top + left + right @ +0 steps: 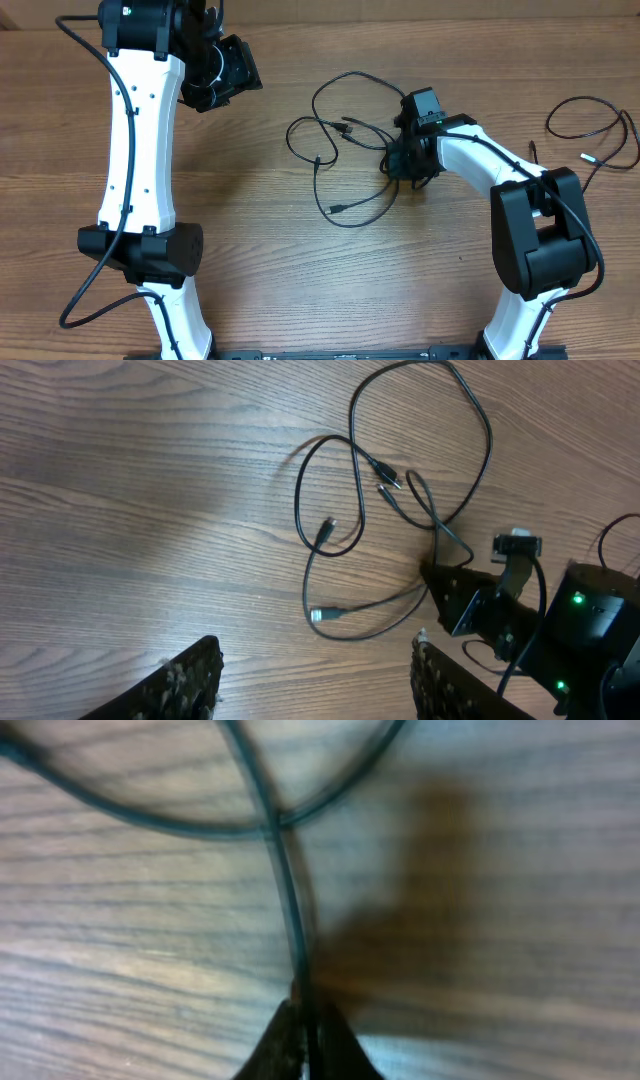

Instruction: Untangle cables

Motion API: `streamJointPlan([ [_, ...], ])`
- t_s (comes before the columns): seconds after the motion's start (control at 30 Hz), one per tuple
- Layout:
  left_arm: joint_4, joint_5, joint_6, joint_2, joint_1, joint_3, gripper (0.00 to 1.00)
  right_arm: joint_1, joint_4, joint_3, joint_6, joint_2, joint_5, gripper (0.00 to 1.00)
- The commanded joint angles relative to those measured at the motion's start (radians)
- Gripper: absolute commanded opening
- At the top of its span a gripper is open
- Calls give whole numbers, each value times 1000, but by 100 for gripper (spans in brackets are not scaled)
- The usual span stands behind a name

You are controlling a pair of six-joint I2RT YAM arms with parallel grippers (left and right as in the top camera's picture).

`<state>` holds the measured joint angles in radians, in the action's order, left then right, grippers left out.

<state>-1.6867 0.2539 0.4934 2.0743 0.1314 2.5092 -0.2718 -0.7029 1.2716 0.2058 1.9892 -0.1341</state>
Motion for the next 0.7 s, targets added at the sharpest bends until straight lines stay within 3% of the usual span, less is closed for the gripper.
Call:
streamJointPlan([
  [0.0, 0, 10, -14, -16, 10, 6, 60, -2, -26, -6, 50, 36, -2, 4],
  [0.47, 0, 31, -15, -16, 10, 6, 60, 70, -225, 236, 64, -125, 10, 4],
  [0.67, 10, 31, -15, -16, 10, 6, 60, 175, -353, 412, 52, -217, 192, 4],
])
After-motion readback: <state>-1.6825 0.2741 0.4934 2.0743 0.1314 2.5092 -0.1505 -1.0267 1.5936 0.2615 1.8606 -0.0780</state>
